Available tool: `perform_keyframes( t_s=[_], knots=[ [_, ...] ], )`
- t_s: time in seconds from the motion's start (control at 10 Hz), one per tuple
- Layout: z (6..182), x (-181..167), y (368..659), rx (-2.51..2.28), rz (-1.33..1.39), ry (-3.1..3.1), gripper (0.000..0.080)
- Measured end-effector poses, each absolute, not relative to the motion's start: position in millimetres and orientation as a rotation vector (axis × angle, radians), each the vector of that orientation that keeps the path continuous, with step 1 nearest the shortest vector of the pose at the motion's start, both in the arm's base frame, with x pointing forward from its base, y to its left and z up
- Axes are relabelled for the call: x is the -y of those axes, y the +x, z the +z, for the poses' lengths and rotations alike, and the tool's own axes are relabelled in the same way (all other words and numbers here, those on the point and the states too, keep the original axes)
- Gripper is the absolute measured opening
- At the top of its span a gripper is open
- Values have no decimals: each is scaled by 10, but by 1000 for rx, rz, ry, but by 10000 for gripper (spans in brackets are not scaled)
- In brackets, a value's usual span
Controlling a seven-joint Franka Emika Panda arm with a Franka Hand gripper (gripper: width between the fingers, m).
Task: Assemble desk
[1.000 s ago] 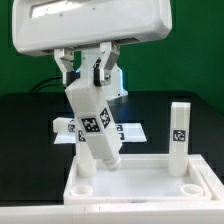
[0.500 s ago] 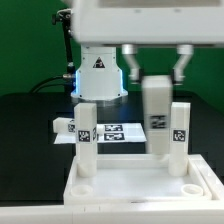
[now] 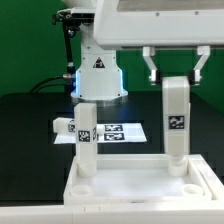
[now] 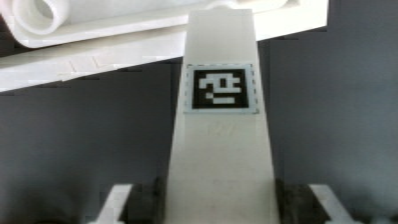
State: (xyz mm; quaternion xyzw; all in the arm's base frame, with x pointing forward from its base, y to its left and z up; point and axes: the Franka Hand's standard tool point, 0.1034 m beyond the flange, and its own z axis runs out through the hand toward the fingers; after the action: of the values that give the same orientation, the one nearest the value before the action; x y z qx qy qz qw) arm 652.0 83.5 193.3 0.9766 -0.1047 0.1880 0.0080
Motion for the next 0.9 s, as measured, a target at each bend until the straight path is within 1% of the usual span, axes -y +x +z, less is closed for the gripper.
perform_keyframes(
  t_s=[0.1, 0.5, 0.7, 0.9],
  knots=[
    [1897, -949, 6461, 256, 613, 3043, 285],
    [1851, -967, 6484, 240, 642, 3032, 285],
    [1676, -1114, 6406, 203, 694, 3034, 285],
    [1590, -1100, 6361, 189, 692, 3032, 285]
  ],
)
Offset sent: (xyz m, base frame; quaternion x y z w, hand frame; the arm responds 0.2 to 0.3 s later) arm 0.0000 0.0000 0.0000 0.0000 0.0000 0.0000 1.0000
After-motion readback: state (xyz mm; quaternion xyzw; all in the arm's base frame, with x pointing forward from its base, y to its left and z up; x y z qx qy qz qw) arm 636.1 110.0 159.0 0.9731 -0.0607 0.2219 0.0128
